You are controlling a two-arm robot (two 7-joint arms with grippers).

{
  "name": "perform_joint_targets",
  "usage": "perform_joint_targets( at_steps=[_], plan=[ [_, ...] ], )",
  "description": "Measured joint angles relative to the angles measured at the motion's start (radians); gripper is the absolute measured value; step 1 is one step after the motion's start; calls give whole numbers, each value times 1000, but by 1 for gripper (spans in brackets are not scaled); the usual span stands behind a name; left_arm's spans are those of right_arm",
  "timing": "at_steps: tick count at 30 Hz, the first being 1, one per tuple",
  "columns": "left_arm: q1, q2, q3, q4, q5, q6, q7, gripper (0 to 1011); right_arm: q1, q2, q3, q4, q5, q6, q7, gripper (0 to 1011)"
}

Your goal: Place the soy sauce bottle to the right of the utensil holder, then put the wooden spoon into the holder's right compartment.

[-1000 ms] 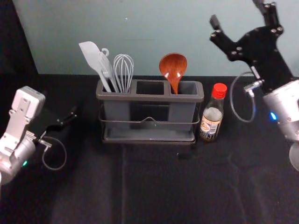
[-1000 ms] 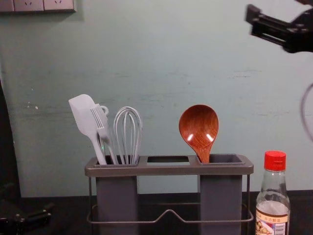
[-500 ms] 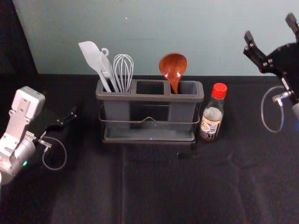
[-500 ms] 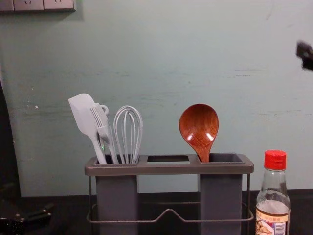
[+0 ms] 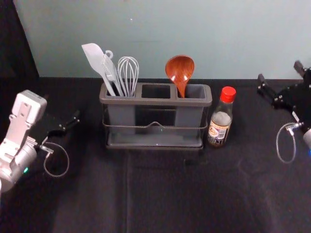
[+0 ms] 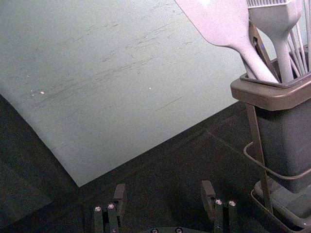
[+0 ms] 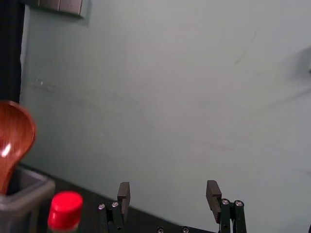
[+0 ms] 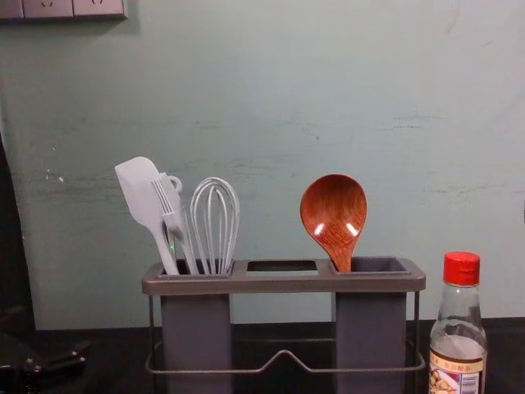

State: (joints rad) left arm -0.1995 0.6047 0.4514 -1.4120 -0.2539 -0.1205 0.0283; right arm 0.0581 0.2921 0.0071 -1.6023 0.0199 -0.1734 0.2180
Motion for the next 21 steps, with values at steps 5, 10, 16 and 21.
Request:
perform_joint_targets(
  at_steps=[5,10,16,21],
  plan=[
    [0,0,0,0,0,0,0,1000,5,12,-7,46,21,-12,28,1003],
    [0,0,0,0,0,0,0,1000,24,18,-21,93,29,-19,44,1003],
    [0,0,0,0,0,0,0,1000,58,6,-42,155,37,-28,46,1003],
    [0,0,0,0,0,0,0,1000,86,-5,-55,190,37,-17,36,1003]
  ],
)
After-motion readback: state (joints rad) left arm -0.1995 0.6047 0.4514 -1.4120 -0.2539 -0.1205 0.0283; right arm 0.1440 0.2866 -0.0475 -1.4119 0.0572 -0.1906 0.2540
